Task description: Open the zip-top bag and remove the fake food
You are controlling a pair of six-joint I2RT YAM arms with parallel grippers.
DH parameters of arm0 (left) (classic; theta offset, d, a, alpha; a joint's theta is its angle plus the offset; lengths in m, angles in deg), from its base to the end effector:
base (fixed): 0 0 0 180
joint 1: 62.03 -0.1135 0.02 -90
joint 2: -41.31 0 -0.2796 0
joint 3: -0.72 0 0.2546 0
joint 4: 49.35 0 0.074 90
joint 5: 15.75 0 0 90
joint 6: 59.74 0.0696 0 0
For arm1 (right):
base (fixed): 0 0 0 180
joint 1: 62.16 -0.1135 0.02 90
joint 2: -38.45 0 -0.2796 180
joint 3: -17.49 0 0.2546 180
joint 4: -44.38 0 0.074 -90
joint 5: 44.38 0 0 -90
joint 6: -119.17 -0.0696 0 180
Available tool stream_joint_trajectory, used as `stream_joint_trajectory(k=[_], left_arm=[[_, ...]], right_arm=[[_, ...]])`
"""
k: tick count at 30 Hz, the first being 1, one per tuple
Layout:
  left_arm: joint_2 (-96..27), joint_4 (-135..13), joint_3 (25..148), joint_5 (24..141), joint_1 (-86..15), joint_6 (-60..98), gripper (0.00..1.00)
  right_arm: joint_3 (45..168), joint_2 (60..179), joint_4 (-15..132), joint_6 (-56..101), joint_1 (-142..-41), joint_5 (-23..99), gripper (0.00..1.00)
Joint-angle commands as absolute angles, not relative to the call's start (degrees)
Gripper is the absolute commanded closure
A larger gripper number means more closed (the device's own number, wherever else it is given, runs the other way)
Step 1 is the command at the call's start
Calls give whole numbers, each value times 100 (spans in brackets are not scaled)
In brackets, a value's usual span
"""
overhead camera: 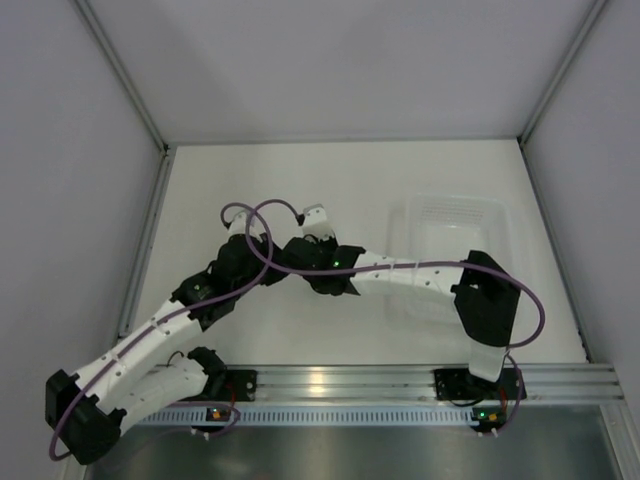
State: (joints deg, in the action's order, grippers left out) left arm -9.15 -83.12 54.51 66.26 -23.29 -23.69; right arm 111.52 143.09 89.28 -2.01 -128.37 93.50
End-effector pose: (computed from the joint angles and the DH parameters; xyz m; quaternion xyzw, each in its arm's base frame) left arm 0.1772 -0.1297 0.2715 -0.1489 0.8536 -0.3167 0.3858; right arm 0.2123 0.3537 0.2377 -0.1480 0.8686 -0.0523 0.4700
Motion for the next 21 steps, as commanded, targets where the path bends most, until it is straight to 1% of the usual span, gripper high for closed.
stream_joint_trajectory(k=[1,5,11,21], left_arm=[[-783,-7960,5558,6598,-2309,-2844,81],[-843,-7257,5469,6844,-2292,-3205,82],[-1467,-6441,5426,7065,-2301,-3513,85],[-2109,-6104,5232,6802,-2248,-3803,91]], right_arm=[[10996,13970,8580,-335,-12948,9256,100],[10944,13918,8439,-414,-12957,9194,100],[10662,13636,8122,-519,-12957,9089,100],[10127,13223,7638,-634,-12869,8755,100]])
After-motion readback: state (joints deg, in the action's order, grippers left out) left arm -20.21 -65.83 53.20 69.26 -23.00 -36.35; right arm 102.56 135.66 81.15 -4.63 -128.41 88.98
